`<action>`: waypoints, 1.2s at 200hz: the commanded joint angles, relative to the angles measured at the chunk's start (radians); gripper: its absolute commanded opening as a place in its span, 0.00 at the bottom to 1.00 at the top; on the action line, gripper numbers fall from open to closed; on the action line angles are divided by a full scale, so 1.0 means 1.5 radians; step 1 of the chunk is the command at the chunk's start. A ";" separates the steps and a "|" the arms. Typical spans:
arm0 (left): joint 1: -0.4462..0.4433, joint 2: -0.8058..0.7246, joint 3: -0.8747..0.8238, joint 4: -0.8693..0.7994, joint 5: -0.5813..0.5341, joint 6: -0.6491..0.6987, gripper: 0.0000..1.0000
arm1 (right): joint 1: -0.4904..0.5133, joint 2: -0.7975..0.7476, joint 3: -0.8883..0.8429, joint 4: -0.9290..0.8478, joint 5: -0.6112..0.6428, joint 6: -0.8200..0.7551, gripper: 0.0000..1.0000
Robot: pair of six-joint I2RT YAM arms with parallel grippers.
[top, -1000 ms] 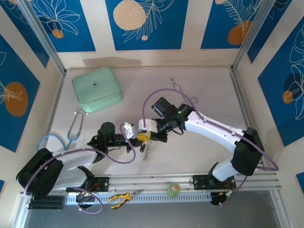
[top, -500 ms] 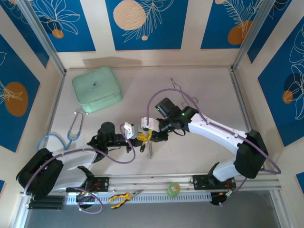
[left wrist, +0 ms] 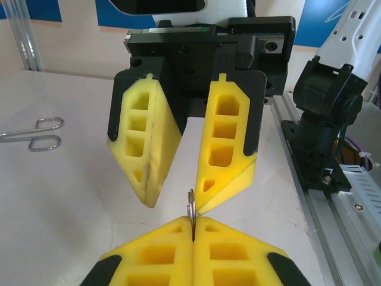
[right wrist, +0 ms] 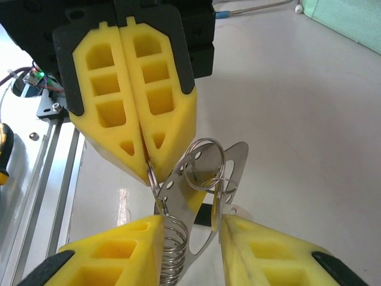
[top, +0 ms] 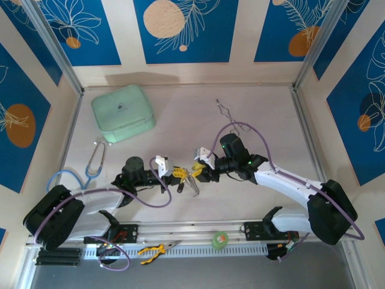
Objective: Put the keys on the keyring
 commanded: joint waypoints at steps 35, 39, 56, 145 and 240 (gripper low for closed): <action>-0.003 0.013 -0.001 0.064 0.011 -0.011 0.00 | -0.001 0.006 -0.009 0.062 -0.073 0.011 0.21; -0.003 0.013 -0.001 0.066 0.011 -0.012 0.00 | -0.001 0.007 -0.008 0.062 -0.075 0.011 0.20; -0.003 0.014 -0.001 0.071 0.009 -0.013 0.00 | 0.000 0.012 -0.004 0.058 -0.077 0.011 0.15; -0.004 -0.036 0.033 -0.124 -0.019 0.063 0.18 | 0.041 0.028 0.146 -0.237 0.062 -0.135 0.00; -0.004 -0.053 0.043 -0.150 -0.015 0.076 0.18 | 0.110 0.117 0.317 -0.450 0.213 -0.236 0.00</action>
